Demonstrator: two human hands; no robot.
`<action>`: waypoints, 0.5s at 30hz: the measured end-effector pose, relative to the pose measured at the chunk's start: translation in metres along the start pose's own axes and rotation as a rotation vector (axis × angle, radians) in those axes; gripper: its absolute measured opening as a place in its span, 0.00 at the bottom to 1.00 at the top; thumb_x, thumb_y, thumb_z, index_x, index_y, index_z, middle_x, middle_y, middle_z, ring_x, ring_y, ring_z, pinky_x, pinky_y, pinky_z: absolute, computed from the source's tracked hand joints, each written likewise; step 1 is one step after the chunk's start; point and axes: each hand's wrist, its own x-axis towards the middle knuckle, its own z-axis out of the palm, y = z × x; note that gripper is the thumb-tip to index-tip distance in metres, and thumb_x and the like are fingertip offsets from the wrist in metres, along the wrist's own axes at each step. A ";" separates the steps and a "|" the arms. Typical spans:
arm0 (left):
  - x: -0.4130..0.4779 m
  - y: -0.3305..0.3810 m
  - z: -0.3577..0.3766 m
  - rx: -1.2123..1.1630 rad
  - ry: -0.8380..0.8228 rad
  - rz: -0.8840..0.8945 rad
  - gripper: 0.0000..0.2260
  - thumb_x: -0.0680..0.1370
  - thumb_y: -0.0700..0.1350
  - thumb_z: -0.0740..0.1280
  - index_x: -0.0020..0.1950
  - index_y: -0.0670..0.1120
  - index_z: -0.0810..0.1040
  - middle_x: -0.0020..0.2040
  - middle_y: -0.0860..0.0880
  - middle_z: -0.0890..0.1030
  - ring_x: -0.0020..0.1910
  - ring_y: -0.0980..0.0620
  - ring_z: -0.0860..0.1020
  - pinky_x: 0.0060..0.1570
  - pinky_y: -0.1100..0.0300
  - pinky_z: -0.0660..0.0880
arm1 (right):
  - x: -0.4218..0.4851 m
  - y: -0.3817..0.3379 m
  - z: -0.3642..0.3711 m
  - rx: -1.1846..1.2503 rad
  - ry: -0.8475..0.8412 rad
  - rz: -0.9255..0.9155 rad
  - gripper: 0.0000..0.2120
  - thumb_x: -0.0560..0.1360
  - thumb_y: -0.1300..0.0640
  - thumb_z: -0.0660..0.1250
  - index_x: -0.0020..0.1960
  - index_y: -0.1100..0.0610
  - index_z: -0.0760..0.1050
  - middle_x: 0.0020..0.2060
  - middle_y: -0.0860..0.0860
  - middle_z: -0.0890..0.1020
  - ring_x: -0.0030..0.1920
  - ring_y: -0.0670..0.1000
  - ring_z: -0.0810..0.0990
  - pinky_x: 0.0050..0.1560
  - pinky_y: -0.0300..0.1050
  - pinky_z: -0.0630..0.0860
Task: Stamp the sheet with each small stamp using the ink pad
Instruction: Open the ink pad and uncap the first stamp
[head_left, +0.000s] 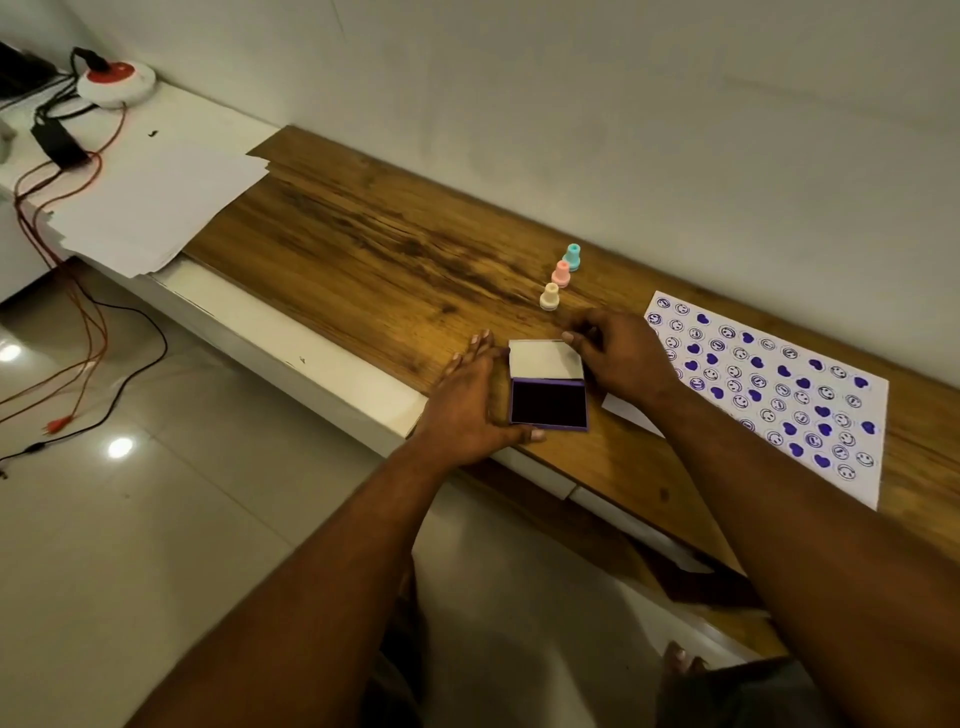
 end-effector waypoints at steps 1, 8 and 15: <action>0.000 0.000 0.000 -0.003 -0.003 0.005 0.54 0.64 0.73 0.76 0.83 0.56 0.56 0.86 0.49 0.51 0.84 0.53 0.47 0.80 0.51 0.47 | 0.002 -0.001 -0.001 -0.019 0.060 0.015 0.15 0.81 0.46 0.69 0.65 0.49 0.81 0.57 0.48 0.84 0.54 0.50 0.82 0.49 0.45 0.77; 0.001 0.000 -0.002 -0.025 -0.004 0.020 0.56 0.64 0.72 0.78 0.83 0.53 0.55 0.86 0.48 0.52 0.84 0.53 0.47 0.81 0.52 0.45 | 0.034 -0.033 0.005 -0.279 0.194 -0.051 0.20 0.81 0.46 0.67 0.71 0.50 0.73 0.59 0.54 0.83 0.55 0.57 0.83 0.50 0.52 0.80; 0.002 0.000 -0.003 -0.031 -0.017 -0.002 0.62 0.63 0.72 0.78 0.85 0.50 0.47 0.86 0.48 0.51 0.84 0.53 0.47 0.82 0.51 0.46 | 0.056 -0.042 0.021 -0.403 0.073 0.035 0.11 0.83 0.52 0.63 0.63 0.54 0.77 0.53 0.57 0.84 0.52 0.58 0.82 0.46 0.48 0.75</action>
